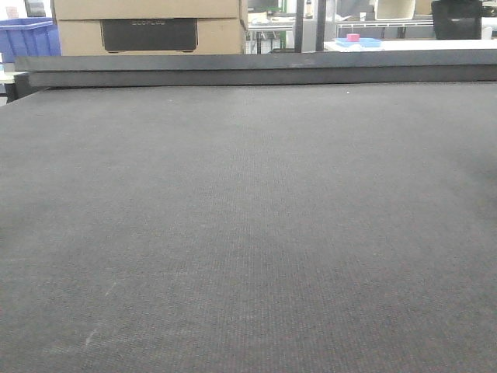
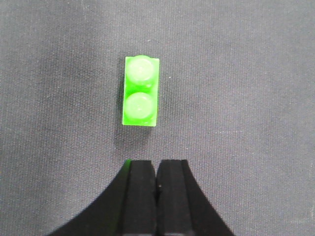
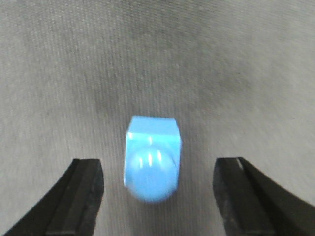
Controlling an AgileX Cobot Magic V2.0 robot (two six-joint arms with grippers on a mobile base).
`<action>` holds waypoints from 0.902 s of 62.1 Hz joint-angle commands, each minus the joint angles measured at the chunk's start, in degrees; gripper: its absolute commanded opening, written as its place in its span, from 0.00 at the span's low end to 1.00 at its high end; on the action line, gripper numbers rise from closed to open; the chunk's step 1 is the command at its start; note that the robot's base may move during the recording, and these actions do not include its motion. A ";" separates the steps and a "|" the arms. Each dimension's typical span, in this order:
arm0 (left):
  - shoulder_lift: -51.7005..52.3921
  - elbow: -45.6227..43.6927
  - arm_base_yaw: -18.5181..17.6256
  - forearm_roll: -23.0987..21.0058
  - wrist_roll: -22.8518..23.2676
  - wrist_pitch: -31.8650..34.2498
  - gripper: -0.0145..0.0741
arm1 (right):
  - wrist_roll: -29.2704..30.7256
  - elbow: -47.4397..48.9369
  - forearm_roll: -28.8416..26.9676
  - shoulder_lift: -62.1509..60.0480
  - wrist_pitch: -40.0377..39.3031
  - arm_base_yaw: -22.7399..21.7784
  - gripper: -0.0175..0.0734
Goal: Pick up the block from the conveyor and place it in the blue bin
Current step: 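Close left gripper on green block and right gripper on blue block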
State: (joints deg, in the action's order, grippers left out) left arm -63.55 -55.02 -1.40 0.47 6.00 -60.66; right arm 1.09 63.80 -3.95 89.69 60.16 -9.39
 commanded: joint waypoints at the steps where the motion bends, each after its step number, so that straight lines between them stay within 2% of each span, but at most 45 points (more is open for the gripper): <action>1: 0.00 -0.38 0.14 -0.47 0.04 0.38 0.04 | 0.94 -1.12 0.43 0.97 -1.65 -0.20 0.59; 18: 0.00 -0.38 0.14 -0.47 0.04 0.60 0.04 | 1.24 -4.00 0.31 2.33 -6.28 -0.20 0.59; 24: 0.00 -0.38 0.14 -0.47 0.14 0.59 0.04 | 1.51 -4.00 0.17 3.80 -6.04 -0.20 0.54; 29: -0.37 -0.38 0.14 -0.47 0.22 0.47 0.04 | 1.51 -4.00 0.17 4.58 -5.55 -0.20 0.47; 35: -1.47 -0.41 0.14 -0.47 0.26 0.47 0.04 | 1.51 -3.75 0.17 4.22 -5.67 -0.20 0.33; 45: -6.08 -2.93 0.14 -3.01 0.49 -1.47 0.04 | 1.51 -2.83 0.17 2.52 -4.07 -0.20 0.00; 53: -11.59 -5.20 0.14 -2.44 -0.07 -1.04 0.05 | 1.51 -2.09 0.17 0.92 -3.13 -0.20 0.01; 56: -13.88 -5.82 0.14 -0.98 -0.07 -1.04 0.09 | 1.51 -2.09 0.17 0.57 -3.13 -0.20 0.01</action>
State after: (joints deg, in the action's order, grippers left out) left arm -74.17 -59.56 -1.40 -1.65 6.00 -61.93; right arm 2.21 61.24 -3.95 91.64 56.23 -9.39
